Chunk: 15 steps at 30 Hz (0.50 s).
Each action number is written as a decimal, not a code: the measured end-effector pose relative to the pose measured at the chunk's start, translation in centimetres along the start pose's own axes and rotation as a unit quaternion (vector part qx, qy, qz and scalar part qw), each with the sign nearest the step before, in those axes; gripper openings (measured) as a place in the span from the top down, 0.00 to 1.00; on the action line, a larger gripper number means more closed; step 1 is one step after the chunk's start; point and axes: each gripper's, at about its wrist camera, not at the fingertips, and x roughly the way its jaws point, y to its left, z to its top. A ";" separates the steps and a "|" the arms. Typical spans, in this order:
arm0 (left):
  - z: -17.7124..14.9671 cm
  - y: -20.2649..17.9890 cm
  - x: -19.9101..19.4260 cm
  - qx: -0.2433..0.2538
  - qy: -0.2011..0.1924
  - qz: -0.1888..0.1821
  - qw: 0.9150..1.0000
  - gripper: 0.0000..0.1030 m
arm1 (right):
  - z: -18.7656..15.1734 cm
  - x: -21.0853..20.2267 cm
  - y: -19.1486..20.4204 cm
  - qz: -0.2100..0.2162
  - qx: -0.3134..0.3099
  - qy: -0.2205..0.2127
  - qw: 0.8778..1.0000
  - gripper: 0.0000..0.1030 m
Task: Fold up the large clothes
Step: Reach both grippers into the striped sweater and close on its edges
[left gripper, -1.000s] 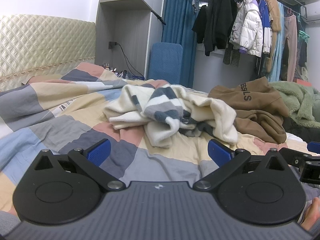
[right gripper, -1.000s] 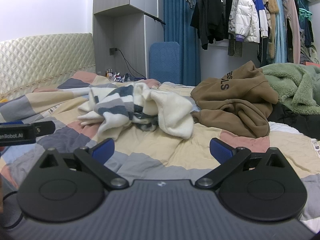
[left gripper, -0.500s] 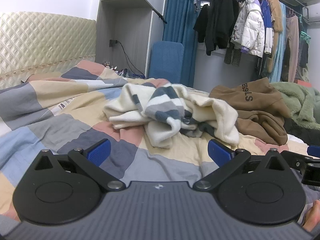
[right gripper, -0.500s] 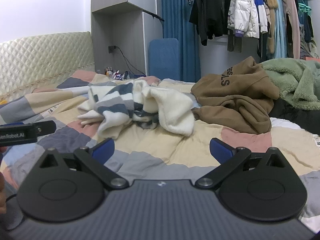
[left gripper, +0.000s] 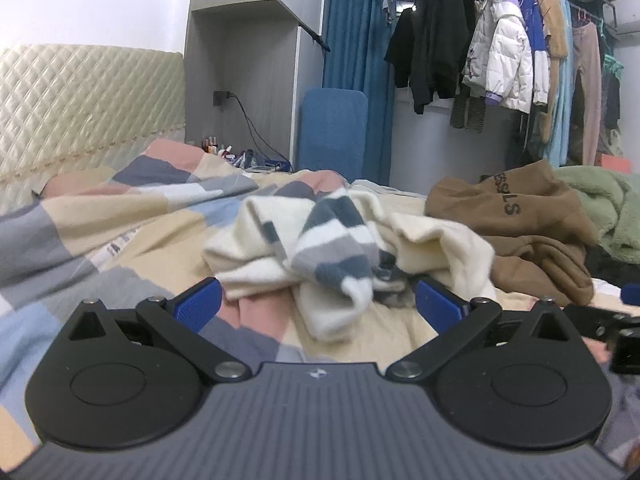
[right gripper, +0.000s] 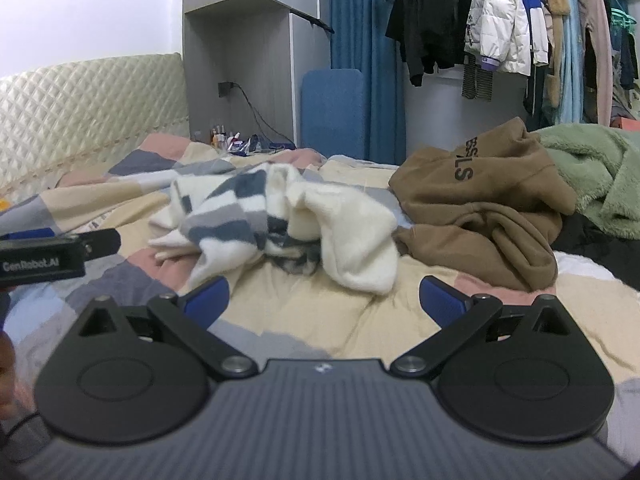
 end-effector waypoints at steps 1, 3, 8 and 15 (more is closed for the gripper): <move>0.5 0.2 0.7 0.001 0.001 0.002 1.000 0.00 | 0.5 0.4 -0.1 0.005 0.001 -0.002 1.000 0.00; 1.5 0.7 2.1 -0.009 0.005 0.004 1.000 0.00 | 1.5 1.3 -0.2 0.018 0.006 -0.003 1.000 0.00; 3.7 1.4 5.2 -0.019 0.002 0.007 1.000 0.00 | 3.3 4.0 -0.6 0.020 0.018 0.004 1.000 0.00; 4.3 1.6 12.1 -0.001 0.038 -0.010 0.999 0.00 | 5.0 9.3 -1.6 0.025 0.028 0.018 0.999 0.00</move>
